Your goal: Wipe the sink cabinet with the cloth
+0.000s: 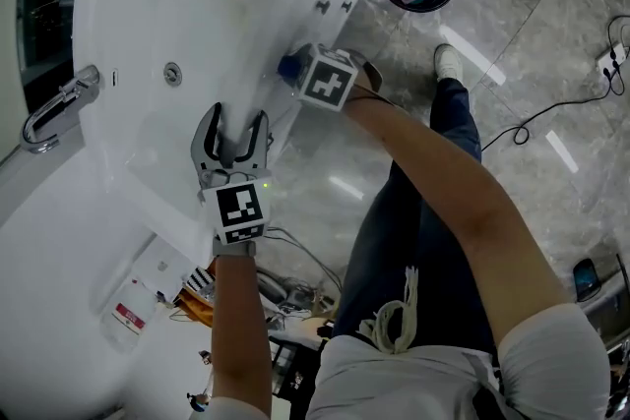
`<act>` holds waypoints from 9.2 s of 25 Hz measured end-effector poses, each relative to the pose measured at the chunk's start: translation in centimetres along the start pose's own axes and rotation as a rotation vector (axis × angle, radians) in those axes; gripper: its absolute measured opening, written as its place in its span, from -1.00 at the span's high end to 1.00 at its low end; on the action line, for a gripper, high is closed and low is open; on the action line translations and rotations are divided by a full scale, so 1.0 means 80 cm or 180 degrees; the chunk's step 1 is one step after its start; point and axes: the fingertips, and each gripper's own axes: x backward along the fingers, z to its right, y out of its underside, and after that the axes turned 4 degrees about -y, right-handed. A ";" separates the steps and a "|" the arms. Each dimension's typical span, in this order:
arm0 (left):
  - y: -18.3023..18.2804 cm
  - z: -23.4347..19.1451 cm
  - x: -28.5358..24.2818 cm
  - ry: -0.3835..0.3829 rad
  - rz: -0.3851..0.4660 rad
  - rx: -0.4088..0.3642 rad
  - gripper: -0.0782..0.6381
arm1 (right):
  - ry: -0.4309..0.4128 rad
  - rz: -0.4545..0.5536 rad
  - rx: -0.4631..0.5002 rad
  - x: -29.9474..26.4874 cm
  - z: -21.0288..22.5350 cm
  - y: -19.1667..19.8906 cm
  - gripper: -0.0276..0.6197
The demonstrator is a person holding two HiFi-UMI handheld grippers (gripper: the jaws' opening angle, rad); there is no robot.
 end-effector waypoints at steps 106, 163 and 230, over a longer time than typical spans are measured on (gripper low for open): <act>0.000 0.002 -0.006 -0.0099 -0.0138 -0.0109 -0.04 | 0.0666 0.0702 -0.0385 0.104 0.176 0.008 0.80; 0.007 0.001 -0.011 -0.0253 -0.0216 -0.0334 -0.04 | 0.0214 0.0332 -0.0447 -0.028 0.048 0.049 0.80; 0.015 -0.002 -0.019 -0.0258 -0.0511 -0.0322 -0.08 | 0.0122 0.0814 -0.1536 0.079 0.240 0.061 0.81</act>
